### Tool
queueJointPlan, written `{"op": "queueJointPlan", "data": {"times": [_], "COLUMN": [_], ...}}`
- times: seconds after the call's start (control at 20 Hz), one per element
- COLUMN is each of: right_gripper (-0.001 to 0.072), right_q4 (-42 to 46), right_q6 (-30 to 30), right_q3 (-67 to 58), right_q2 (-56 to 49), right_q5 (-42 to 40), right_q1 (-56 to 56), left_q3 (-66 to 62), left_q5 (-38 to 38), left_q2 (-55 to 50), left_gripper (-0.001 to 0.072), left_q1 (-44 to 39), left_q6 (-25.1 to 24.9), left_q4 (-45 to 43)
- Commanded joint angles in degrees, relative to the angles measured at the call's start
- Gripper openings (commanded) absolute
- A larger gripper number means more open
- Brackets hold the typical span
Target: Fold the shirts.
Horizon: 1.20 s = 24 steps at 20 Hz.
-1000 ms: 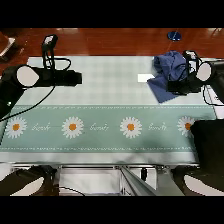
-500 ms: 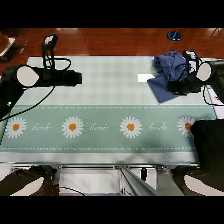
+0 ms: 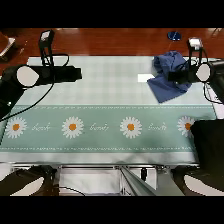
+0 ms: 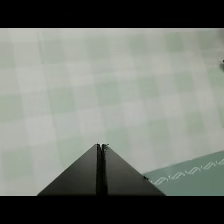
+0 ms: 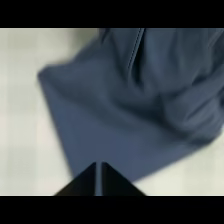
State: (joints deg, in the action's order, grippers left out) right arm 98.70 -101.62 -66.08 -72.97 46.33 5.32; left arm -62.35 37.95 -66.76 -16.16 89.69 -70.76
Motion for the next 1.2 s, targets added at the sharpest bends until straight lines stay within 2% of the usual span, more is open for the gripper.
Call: {"op": "queueJointPlan", "data": {"times": [0.0, 0.05, 0.1, 0.15, 0.4, 0.55, 0.7, 0.75, 0.8, 0.85, 0.9, 1.0, 1.15], "right_gripper": [0.0410, 0.0410, 0.0410, 0.0410, 0.0407, 0.0406, 0.0389, 0.0340, 0.0238, 0.0079, 0.0022, 0.0021, 0.0021], "right_q4": [11.63, 12.20, 11.93, 10.91, -0.55, -3.26, -4.35, -4.57, -5.31, -7.06, -9.46, -14.78, -20.61], "right_q6": [-3.41, -5.01, -7.10, -9.05, -7.39, -4.59, -4.55, -4.44, -2.78, 0.02, 3.10, 9.05, 11.50], "right_q3": [-0.11, -0.85, -2.21, -3.91, -18.47, -25.81, -28.57, -28.55, -28.57, -28.83, -29.70, -31.87, -34.95], "right_q2": [-1.90, -3.85, -6.45, -9.64, -27.23, -35.10, -38.60, -38.75, -38.71, -38.51, -38.18, -35.17, -26.32], "right_q5": [-17.92, -19.45, -19.43, -19.34, -9.14, -2.08, 4.85, 6.99, 9.20, 11.19, 13.29, 14.99, 11.80], "right_q1": [-1.03, -2.45, -4.31, -6.49, -13.35, -14.21, -14.19, -14.21, -14.19, -14.21, -14.19, -14.12, -14.08], "left_q3": [0.02, 0.02, 0.02, 0.02, 0.02, 0.02, 0.02, 0.02, -0.02, -0.42, -1.51, -5.35, -7.30], "left_q5": [-8.96, -11.50, -13.31, -15.23, -16.33, -16.24, -14.05, -12.48, -10.38, -7.69, -3.87, 7.28, 22.32], "left_q2": [-0.04, -0.22, -0.57, -1.33, -5.57, -7.61, -8.41, -8.41, -8.26, -8.00, -7.72, -6.60, -1.81], "left_gripper": [0.0016, 0.0118, 0.0401, 0.0508, 0.0507, 0.0507, 0.0507, 0.0507, 0.0507, 0.0507, 0.0507, 0.0507, 0.0506], "left_q1": [0.07, 0.07, 0.07, 0.07, 0.48, 0.48, 0.48, 0.48, 0.50, 0.83, 1.55, 4.59, 9.70], "left_q6": [-0.11, -0.94, -1.79, -1.81, -2.19, -2.19, -2.19, -2.19, -2.21, -2.23, -2.23, -4.20, -7.39], "left_q4": [-0.02, -0.02, -0.02, -0.11, -0.42, -0.42, -0.42, -0.42, -0.42, -0.44, -0.44, -0.44, 0.31]}}
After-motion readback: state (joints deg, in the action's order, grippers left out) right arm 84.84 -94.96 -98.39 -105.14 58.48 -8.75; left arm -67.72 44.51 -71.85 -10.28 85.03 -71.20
